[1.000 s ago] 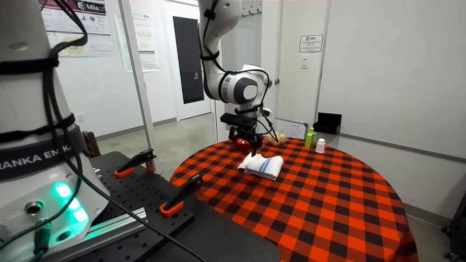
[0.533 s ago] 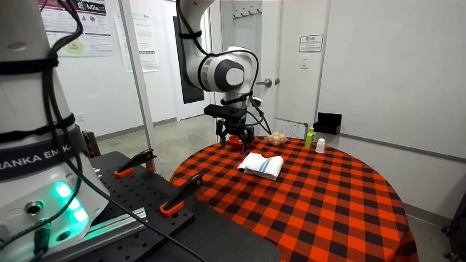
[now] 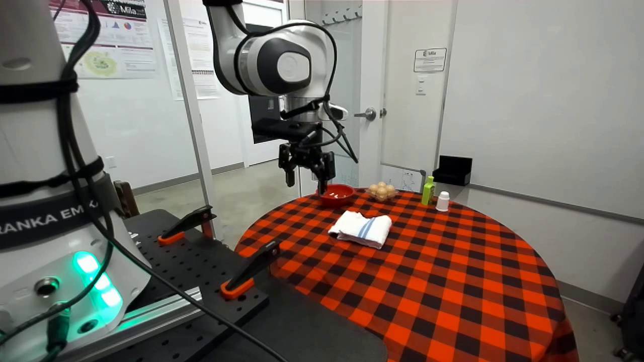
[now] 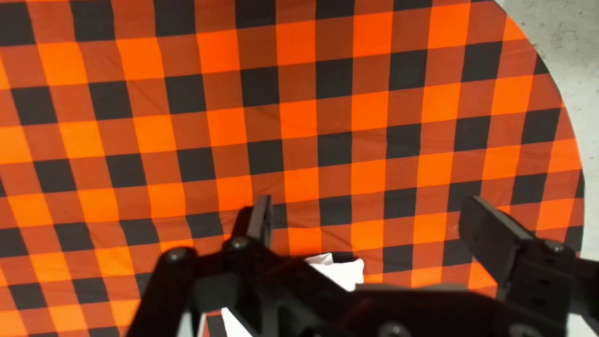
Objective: Fold the towel on the table
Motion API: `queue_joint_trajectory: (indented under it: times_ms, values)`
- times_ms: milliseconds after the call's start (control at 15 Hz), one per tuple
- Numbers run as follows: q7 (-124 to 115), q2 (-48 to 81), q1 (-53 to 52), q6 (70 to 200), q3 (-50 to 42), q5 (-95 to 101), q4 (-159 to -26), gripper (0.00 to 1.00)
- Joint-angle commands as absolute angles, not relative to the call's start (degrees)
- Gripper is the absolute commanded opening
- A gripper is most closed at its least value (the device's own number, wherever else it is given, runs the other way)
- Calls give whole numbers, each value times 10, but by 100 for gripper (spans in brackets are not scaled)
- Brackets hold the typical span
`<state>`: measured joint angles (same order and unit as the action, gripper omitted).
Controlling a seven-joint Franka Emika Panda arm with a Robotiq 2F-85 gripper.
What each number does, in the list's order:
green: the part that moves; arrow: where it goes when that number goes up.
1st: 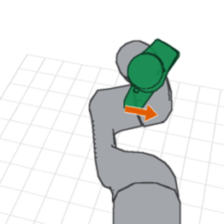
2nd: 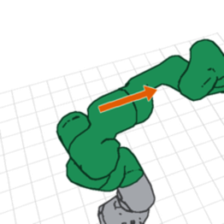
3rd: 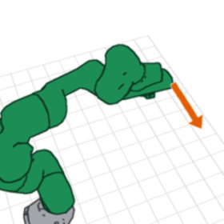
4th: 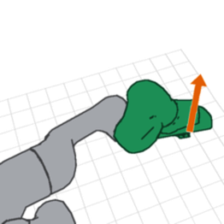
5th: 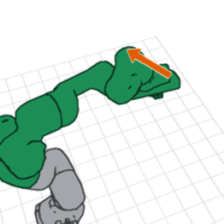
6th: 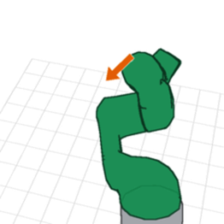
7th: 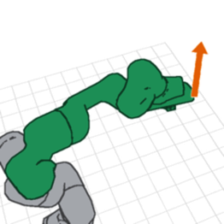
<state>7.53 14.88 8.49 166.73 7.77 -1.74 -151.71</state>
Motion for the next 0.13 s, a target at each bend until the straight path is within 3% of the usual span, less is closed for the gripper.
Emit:
queue_joint_trajectory:
  times_ms: [0,67]
  values:
    - [82,147,73,1665,68,-28,-1518,100]
    - [82,147,73,1665,68,-28,-1518,100]
